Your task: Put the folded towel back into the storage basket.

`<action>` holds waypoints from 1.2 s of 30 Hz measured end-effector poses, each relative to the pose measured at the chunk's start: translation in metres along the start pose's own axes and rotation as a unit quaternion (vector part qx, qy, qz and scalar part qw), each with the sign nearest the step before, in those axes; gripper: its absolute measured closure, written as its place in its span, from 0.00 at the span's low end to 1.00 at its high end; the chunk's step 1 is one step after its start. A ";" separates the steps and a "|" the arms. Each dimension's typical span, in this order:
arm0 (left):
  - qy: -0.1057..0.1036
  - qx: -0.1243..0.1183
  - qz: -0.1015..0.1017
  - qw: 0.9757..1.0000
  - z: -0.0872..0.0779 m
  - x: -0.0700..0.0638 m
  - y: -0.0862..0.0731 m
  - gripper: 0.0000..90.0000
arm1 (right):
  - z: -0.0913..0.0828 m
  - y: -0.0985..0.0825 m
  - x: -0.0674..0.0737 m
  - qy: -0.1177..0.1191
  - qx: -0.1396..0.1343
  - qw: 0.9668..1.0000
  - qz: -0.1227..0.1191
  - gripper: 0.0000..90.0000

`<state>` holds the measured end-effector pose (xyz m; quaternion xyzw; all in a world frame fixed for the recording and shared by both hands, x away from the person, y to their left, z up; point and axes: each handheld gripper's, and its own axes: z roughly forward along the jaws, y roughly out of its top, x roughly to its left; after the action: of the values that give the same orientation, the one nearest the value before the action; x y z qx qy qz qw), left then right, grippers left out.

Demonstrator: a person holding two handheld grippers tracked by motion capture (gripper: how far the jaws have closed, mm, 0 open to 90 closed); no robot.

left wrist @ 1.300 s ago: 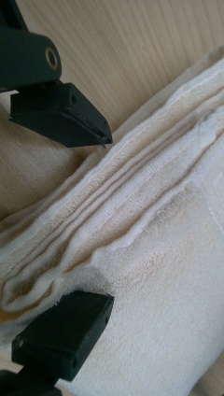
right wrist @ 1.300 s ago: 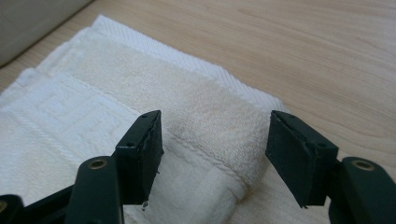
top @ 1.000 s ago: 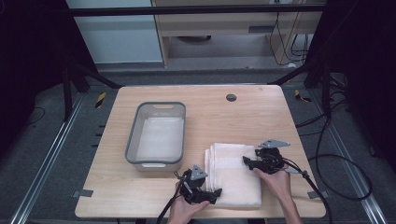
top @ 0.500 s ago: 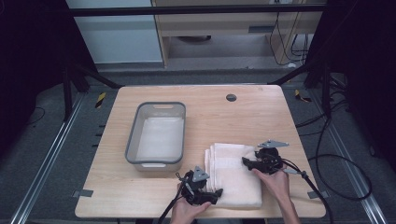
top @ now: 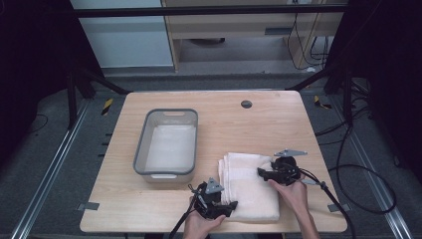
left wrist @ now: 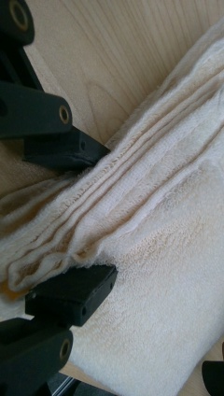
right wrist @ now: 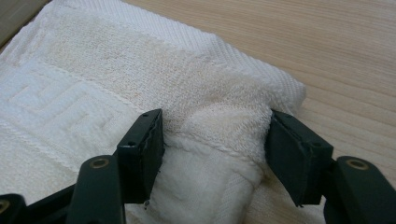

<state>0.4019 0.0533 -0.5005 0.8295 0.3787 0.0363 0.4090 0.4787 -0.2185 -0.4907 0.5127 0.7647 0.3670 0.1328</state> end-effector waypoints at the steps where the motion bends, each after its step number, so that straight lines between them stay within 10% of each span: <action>1: -0.002 0.001 -0.001 1.000 0.000 0.000 0.000 0.48 | 0.000 0.000 0.000 0.000 0.000 1.000 0.000 0.43; 21: -0.028 -0.004 -0.023 0.999 -0.003 0.004 0.002 0.72 | -0.001 0.004 0.000 0.035 0.004 0.999 0.014 0.77; 36: -0.040 -0.017 -0.027 0.999 -0.015 0.004 0.007 0.75 | -0.018 0.010 0.000 0.051 -0.022 0.998 0.009 0.82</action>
<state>0.4038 0.0629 -0.4866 0.8126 0.3835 -0.0017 0.4388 0.4752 -0.2237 -0.4709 0.4976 0.7574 0.4102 0.1017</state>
